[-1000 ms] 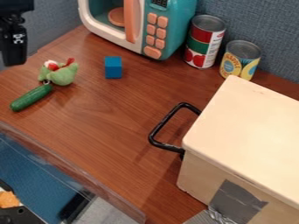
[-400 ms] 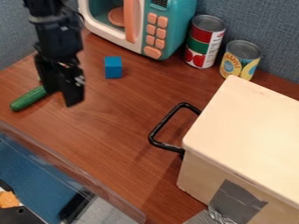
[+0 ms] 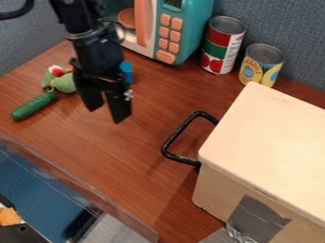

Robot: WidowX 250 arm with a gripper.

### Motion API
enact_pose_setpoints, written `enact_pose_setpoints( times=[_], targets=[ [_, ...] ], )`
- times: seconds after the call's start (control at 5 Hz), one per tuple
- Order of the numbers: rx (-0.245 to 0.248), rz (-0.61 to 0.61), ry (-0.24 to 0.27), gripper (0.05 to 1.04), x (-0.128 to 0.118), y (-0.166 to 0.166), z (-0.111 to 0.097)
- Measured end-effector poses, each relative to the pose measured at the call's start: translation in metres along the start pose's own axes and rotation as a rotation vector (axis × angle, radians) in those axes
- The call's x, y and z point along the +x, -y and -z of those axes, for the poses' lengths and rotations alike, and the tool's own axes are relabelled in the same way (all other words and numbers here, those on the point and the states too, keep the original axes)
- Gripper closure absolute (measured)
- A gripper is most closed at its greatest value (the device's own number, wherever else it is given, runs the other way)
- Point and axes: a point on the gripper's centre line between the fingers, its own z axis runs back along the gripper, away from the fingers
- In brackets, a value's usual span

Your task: Open the drawer

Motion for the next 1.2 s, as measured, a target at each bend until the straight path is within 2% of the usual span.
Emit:
enact_pose_setpoints(
  times=[0.2, 0.4, 0.8, 1.0, 1.2],
  targets=[
    [-0.030, -0.007, 0.021, 0.084, 0.012, 0.022, 0.006],
    [-0.048, -0.019, 0.015, 0.084, 0.022, 0.035, 0.015],
    [-0.061, -0.032, -0.003, 0.085, 0.034, 0.061, 0.048],
    [-0.075, -0.056, 0.003, 0.085, 0.039, 0.071, 0.061],
    [-0.082, -0.083, 0.023, 0.124, 0.044, 0.075, 0.066]
  ],
)
